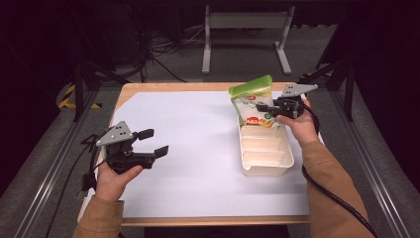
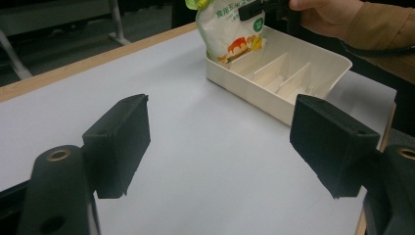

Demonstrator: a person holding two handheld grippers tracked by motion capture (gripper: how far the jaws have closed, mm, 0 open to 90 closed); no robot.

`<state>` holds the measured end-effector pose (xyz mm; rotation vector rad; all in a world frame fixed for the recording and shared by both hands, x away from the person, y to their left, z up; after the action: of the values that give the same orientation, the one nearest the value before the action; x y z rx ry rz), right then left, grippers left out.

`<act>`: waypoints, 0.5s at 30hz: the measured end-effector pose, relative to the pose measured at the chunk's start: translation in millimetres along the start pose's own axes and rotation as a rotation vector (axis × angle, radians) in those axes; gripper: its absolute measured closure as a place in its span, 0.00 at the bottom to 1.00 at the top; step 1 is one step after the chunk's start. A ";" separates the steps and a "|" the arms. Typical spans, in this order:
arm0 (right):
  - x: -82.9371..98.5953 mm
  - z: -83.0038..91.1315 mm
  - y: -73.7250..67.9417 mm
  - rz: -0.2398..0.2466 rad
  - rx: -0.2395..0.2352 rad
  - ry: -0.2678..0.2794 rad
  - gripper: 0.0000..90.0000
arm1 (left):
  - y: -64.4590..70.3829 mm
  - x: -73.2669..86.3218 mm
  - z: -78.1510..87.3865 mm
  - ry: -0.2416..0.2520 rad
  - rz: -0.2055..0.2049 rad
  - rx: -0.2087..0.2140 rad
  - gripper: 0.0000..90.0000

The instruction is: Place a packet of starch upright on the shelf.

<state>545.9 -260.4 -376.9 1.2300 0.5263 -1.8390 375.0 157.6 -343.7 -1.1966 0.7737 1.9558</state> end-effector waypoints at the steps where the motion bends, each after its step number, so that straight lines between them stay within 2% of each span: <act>1: 0.3 -0.7 -0.3 0.003 0.000 -0.009 0.83 | 0.1 -0.2 -0.5 0.004 -0.003 0.000 0.26; 7: 0.9 -4.0 -0.7 0.001 0.010 -0.035 0.83 | -0.2 0.7 -0.2 0.000 -0.005 -0.001 0.26; 13: 6.9 -3.4 3.3 -0.038 0.021 -0.057 0.83 | -0.5 1.4 1.4 0.003 -0.003 -0.004 0.26; 15: 15.4 -3.4 4.6 -0.037 0.028 -0.095 0.83 | -0.6 1.7 2.2 0.001 -0.001 -0.004 0.26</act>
<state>549.0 -266.8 -391.7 1.1518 0.4753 -1.9313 373.9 160.1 -344.4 -1.2003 0.7693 1.9571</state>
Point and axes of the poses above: each handheld gripper's, and its own axes: z roughly backward along the jaws, x roughly out of its underside, y roughly to its right, the point moved 5 cm from there along -z, roughly forward along the jaws, and after that the axes turned 3 degrees about x, right-handed, at the moved point
